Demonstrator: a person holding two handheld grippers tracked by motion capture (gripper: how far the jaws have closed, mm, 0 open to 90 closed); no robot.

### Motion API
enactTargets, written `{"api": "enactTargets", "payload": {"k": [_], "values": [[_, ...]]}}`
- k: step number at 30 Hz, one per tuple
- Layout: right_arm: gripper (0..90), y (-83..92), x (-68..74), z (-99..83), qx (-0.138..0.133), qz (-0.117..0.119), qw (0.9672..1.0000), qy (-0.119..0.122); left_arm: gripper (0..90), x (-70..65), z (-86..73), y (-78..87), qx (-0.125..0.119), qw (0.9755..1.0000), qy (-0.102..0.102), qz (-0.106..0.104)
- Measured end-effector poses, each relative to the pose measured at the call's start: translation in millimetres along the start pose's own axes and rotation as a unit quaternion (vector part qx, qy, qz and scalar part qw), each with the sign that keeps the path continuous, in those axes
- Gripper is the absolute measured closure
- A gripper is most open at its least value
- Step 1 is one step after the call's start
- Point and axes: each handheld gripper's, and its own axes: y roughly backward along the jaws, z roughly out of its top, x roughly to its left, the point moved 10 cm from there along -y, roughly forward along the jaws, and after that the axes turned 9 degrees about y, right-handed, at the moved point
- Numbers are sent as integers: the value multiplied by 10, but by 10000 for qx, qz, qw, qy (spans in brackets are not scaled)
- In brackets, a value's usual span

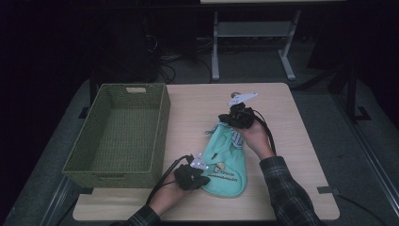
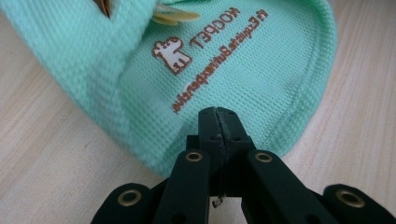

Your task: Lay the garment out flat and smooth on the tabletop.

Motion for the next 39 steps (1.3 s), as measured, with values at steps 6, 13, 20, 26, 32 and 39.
{"api": "enactTargets", "payload": {"k": [6, 13, 20, 26, 32, 39], "values": [[894, -160, -90, -46, 117, -89, 9999, -70, 891, -10, 4, -4, -26, 10000, 37, -6], [895, -325, -162, -103, 243, -197, 9995, -78, 892, -11, 9, -7, -44, 10000, 26, 11], [895, -540, -255, -320, 544, -219, 9978, -309, 892, -8, 11, -6, -45, 10000, 2, 16], [875, -629, -264, -432, 693, -169, 9968, -371, 892, -6, 12, -6, -33, 10000, -3, 11], [750, -505, -274, -343, 478, -232, 9981, -308, 892, -2, 6, -3, -14, 10000, 3, -24], [706, -194, -267, -271, 316, -270, 9988, -266, 892, 2, 3, 0, 8, 10000, -18, -14]]}}
